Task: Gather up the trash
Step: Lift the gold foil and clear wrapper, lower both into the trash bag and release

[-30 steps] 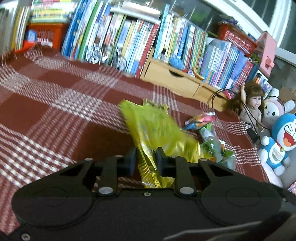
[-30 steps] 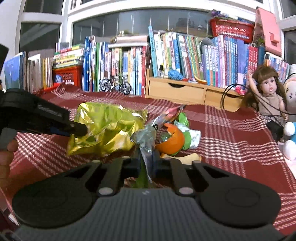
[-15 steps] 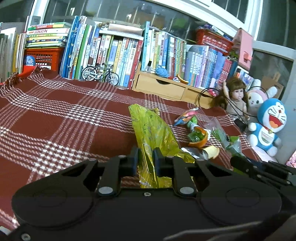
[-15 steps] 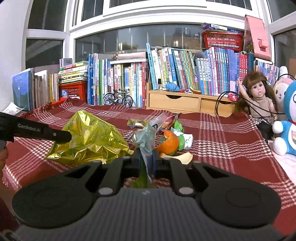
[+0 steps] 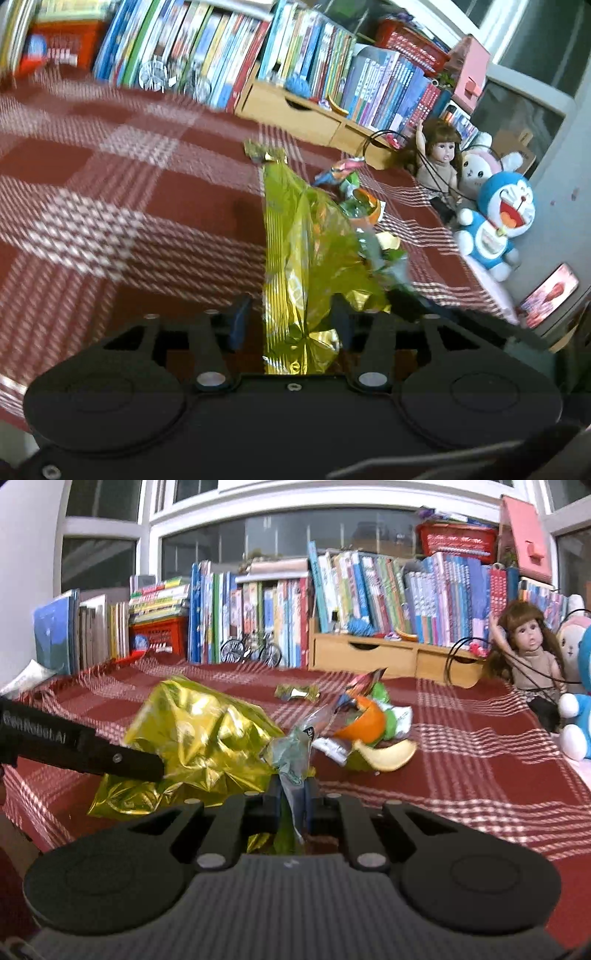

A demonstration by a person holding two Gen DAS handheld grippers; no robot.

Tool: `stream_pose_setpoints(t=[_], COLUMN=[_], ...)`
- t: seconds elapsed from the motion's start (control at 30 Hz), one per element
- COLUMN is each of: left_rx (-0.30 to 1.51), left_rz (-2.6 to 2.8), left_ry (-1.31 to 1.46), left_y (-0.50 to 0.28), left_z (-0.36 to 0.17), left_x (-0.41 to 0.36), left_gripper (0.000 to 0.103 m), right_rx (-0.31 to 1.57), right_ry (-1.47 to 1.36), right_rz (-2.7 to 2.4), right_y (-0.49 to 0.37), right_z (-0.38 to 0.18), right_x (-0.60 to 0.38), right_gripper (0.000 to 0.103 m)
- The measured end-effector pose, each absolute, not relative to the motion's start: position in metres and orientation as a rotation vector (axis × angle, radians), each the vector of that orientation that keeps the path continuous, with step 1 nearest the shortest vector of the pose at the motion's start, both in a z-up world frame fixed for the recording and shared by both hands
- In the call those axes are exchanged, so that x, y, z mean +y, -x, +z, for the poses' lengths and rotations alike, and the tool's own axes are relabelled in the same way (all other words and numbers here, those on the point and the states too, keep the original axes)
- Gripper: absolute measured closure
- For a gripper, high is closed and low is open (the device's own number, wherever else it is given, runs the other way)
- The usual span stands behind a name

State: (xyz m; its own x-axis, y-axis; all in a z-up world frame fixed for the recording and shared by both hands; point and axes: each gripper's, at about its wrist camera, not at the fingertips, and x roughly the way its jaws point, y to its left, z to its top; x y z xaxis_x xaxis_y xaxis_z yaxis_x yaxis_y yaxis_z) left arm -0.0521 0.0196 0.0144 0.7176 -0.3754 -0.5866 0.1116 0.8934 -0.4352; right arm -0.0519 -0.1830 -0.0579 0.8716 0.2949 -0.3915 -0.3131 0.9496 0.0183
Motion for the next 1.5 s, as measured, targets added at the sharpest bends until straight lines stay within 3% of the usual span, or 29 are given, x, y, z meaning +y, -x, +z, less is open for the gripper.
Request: stream_pose_setpoints(t=[0.1,0.2,0.27,0.3,0.43,0.87,1.17,1.5], left_rx=[0.735,0.751,0.75,0.741,0.694,0.58,0.641,0.867], left_rz=[-0.302,-0.322,-0.338,-0.348,-0.324,-0.27,-0.316,-0.326], left_ry=[0.453,0.511,0.531,0.535,0.442,0.271,0.201,0.078], left_y=[0.043,0.033,0.03,0.031,0.039,0.116,0.208,0.262], left_z=[0.007,-0.001,-0.004,-0.003,0.01,0.036,0.028,-0.015], left_x=[0.022,0.022,0.02,0.018,0.005,0.006,0.006,-0.002], left_gripper=[0.05,0.05,0.06,0.071,0.078,0.079,0.079,0.079], right_rx=[0.405,0.418,0.421,0.424,0.424,0.4,0.494,0.649], right_ry=[0.087,0.1,0.113,0.109,0.089,0.053,-0.02,-0.102], right_rz=[0.311,0.314,0.304,0.304,0.31,0.379,0.462,0.498], right_y=[0.05,0.049,0.048,0.047,0.05,0.107,0.184,0.239], right_z=[-0.065,-0.07,-0.073,-0.074,-0.073,-0.06,-0.067,-0.107], right_x=[-0.174,-0.17,-0.168,-0.169,-0.174,-0.183,-0.188,-0.179], right_gripper=[0.087,0.087,0.087,0.087,0.087,0.087,0.087,0.087])
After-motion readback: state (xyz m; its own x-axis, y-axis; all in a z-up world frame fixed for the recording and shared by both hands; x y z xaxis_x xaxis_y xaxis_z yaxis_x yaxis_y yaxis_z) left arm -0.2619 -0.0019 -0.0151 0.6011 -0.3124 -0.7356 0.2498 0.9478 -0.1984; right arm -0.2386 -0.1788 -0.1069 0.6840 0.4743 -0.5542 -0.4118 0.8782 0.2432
